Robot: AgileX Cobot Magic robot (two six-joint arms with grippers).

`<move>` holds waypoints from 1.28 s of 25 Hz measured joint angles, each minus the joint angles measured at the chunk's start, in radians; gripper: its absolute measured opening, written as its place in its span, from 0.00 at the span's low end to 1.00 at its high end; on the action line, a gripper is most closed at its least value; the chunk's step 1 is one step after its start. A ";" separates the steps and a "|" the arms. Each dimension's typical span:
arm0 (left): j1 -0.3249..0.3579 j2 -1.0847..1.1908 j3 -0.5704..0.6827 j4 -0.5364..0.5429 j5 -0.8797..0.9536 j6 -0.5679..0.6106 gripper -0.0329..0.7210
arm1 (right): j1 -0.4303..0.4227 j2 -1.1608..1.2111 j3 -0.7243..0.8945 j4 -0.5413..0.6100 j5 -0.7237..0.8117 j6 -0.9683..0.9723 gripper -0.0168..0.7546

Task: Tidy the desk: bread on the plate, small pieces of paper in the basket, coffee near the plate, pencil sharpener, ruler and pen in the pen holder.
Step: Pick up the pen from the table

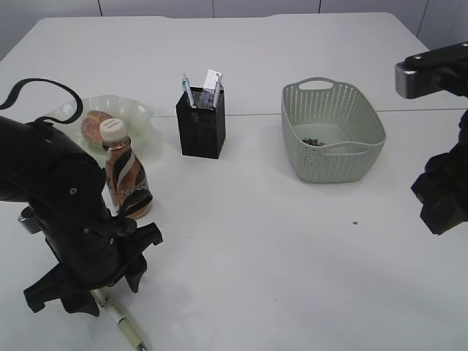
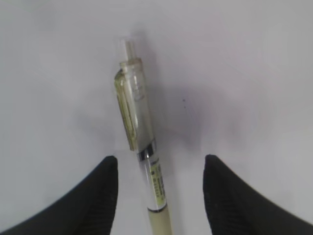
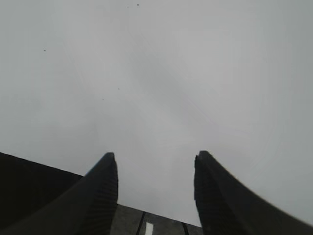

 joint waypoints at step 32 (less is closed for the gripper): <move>0.000 0.025 0.000 0.001 -0.013 -0.109 0.59 | 0.000 0.000 0.000 0.000 0.000 0.000 0.51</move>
